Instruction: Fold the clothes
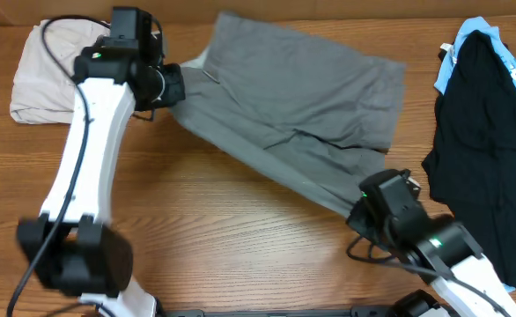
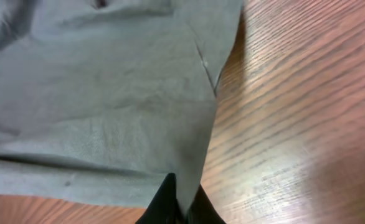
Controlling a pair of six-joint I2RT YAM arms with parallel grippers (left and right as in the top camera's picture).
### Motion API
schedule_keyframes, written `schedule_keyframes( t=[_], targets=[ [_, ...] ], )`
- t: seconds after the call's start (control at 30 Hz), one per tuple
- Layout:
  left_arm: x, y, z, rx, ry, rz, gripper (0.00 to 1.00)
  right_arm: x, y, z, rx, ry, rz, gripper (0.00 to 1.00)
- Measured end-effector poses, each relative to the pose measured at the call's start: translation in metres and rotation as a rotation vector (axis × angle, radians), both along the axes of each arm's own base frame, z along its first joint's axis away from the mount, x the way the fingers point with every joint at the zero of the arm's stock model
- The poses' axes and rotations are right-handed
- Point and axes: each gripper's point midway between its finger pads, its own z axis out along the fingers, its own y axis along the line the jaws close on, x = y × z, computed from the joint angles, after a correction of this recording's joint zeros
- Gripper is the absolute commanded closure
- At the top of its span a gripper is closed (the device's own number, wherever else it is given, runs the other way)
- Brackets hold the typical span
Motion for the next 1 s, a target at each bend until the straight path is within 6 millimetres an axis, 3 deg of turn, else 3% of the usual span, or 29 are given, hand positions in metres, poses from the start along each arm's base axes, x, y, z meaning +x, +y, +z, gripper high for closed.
schedule_keyframes(
  t=[0.13, 0.3, 0.47, 0.6, 0.8, 1.0],
  targets=[
    [-0.018, -0.001, 0.039, -0.013, -0.074, -0.005, 0.96, -0.015, -0.007, 0.027, 0.016, -0.026, 0.011, 0.96],
    [-0.052, 0.0, 0.068, -0.02, -0.092, -0.009, 0.96, -0.035, -0.013, 0.062, 0.041, -0.038, 0.033, 0.96],
    [-0.076, 0.005, 0.067, 0.001, -0.031, -0.004, 0.96, -0.043, -0.015, 0.079, 0.051, -0.039, 0.047, 0.96],
    [-0.08, 0.012, 0.064, 0.041, -0.012, 0.011, 0.96, -0.039, -0.013, 0.08, 0.046, -0.049, 0.054, 0.96],
    [-0.061, 0.019, 0.057, 0.08, -0.032, 0.03, 0.96, -0.005, -0.009, 0.077, -0.018, -0.09, 0.049, 0.96],
    [-0.026, 0.025, 0.016, 0.116, 0.026, 0.082, 0.96, 0.061, -0.003, 0.068, -0.121, -0.173, 0.037, 0.96]
  ],
)
